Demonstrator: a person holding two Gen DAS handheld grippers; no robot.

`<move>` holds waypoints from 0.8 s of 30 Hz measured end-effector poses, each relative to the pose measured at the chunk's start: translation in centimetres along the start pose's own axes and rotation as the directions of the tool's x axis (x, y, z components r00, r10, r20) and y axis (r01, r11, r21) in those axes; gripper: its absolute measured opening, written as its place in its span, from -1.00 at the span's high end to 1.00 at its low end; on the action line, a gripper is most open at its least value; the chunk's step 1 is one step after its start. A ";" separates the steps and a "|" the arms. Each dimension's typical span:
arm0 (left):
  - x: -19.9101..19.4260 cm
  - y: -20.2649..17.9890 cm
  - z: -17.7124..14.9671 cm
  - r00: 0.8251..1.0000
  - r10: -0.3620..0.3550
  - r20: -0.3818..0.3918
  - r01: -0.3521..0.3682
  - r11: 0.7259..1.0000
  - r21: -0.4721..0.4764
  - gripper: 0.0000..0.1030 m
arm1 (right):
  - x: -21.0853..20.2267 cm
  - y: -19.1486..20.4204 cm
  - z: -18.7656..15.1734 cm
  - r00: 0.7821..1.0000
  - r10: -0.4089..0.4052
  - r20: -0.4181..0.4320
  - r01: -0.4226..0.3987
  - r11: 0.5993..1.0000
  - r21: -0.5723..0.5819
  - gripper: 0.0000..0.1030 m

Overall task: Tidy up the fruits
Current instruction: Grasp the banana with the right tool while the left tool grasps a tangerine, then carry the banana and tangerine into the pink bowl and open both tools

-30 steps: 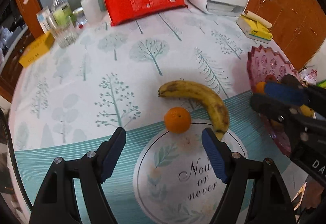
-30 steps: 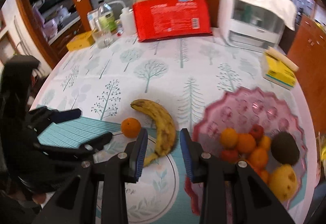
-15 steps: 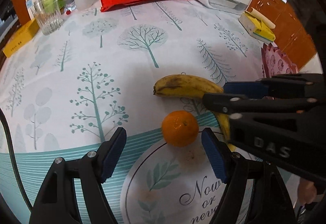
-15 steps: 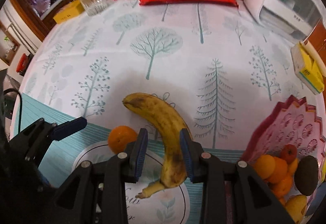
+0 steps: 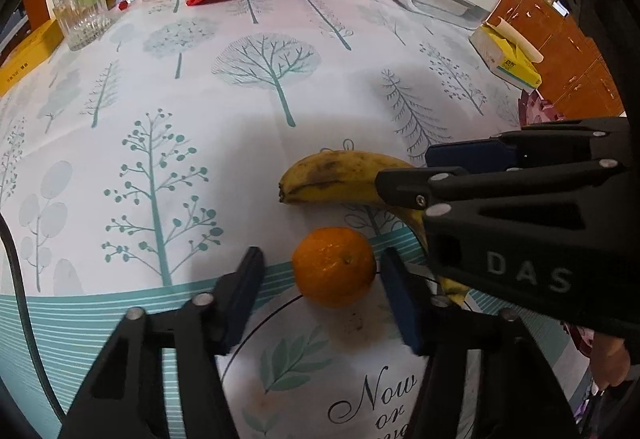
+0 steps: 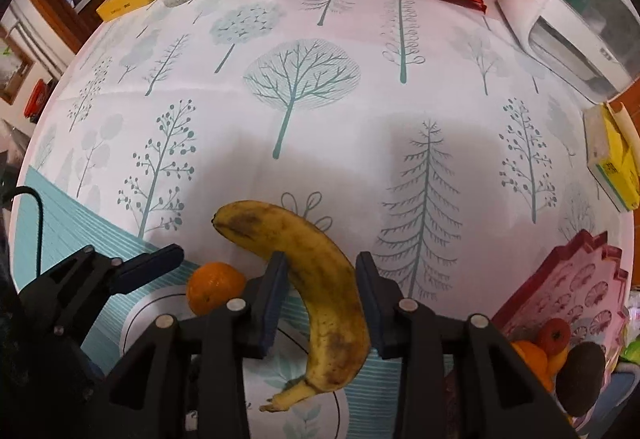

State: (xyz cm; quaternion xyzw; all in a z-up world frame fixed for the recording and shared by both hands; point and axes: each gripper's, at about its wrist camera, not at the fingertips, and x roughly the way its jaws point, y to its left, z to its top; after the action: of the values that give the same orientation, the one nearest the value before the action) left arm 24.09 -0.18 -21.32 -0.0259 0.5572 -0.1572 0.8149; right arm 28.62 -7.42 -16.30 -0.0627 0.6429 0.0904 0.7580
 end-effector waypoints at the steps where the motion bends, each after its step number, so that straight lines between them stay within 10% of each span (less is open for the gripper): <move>1: 0.1 0.0 0.0 1.000 -0.001 0.002 0.001 1.000 -0.005 -0.03 | 0.1 -0.1 0.1 1.000 0.008 -0.005 -0.008 1.000 0.001 0.19; 24: -3.0 0.8 -0.1 0.998 -0.006 0.059 0.009 0.999 -0.042 0.25 | -0.1 0.1 -1.6 0.999 -0.003 0.035 0.004 1.000 -0.005 0.33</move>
State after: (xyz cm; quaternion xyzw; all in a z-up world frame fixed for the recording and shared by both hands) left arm 23.21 1.41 -18.82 -0.0498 0.5362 -0.1477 0.8296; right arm 27.03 -7.65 -16.47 -0.0642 0.6292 0.0918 0.7692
